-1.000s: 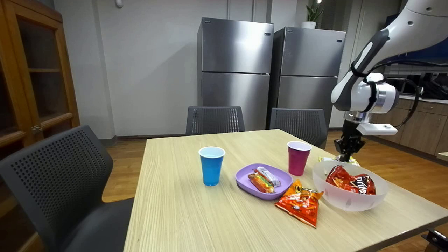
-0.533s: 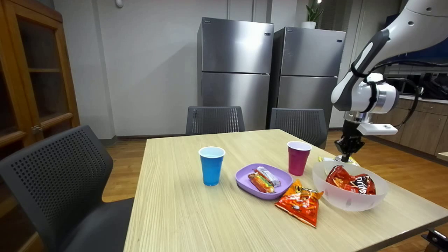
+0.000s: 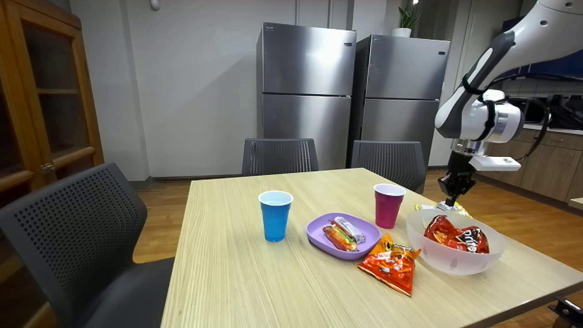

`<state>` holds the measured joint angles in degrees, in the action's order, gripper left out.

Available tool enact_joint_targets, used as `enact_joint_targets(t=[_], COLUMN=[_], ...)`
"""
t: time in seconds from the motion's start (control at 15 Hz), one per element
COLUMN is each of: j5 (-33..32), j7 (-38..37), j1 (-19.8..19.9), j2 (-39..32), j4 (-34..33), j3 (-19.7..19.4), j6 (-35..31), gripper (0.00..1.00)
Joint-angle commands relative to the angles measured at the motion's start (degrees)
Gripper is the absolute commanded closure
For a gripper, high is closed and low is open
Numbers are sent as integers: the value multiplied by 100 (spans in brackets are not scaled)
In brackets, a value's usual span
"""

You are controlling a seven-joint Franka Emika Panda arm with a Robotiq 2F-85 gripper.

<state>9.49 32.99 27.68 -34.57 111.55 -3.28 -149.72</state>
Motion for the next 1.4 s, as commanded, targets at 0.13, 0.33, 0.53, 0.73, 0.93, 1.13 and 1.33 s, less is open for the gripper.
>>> enact_joint_targets(t=[0.13,0.33,0.53,0.73,0.93,1.13,1.33], j5=[279,289,241,227,197,160,133], j7=[1013,1118,989,818,670,521,396], j1=[514,389,269,159,70,-2,-35], j2=[569,571,515,395,273,110,-11], j4=[115,67,44,7,-30,-96,-147], j3=[441,315,223,156,100,52,23], j6=[582,807,782,635,548,526,515], gripper=[93,58,37,13,0,0,0])
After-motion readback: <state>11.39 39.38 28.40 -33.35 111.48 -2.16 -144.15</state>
